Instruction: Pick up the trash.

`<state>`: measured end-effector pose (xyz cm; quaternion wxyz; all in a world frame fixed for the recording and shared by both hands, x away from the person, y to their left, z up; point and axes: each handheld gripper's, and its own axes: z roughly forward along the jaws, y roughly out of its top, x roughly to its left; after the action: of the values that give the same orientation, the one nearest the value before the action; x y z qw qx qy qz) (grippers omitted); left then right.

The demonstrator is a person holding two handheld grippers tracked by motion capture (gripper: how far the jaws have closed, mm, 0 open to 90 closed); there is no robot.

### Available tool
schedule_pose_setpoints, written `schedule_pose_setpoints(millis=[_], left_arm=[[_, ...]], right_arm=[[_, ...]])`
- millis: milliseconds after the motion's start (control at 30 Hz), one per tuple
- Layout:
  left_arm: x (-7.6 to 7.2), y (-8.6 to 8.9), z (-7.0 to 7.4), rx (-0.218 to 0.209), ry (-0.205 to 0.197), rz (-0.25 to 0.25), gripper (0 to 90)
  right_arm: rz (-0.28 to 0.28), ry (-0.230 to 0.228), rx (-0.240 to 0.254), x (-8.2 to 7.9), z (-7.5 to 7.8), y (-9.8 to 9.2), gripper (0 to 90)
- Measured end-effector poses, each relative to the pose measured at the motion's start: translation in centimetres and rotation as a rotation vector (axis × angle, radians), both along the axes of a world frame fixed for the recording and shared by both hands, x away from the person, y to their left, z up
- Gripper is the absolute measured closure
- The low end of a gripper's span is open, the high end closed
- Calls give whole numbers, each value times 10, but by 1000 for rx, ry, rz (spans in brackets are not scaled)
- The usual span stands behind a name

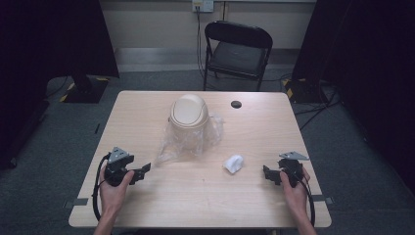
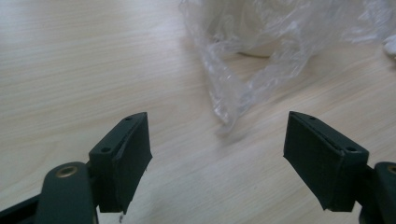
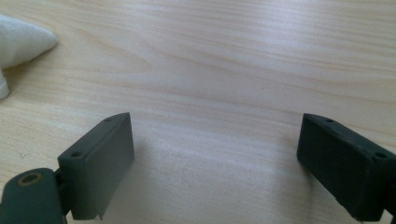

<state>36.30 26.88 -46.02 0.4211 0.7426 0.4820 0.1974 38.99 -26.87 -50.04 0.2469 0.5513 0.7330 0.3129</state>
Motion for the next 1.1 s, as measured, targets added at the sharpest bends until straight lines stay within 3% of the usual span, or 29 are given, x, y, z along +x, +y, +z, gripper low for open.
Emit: schedule_pose_setpoints(millis=[67,300,600,733,833,900,1100], left_arm=[[2,-3,3,-24,-3,-20,231],[8,-17,12,-49,-21,-80,231],[16,-33,34,-29,-57,-161,257],[22,-40,44,-45,-76,-185,257],[28,-47,52,-15,-92,-203,256],[32,-51,57,-40,-91,-218,255],[43,-66,73,-40,-106,-258,236]], right_arm=[[0,0,0,0,0,0,103],[0,0,0,0,0,0,103],[0,0,-1,0,0,0,103],[0,0,0,0,0,0,103],[0,0,0,0,0,0,103],[0,0,0,0,0,0,103],[0,0,0,0,0,0,103]])
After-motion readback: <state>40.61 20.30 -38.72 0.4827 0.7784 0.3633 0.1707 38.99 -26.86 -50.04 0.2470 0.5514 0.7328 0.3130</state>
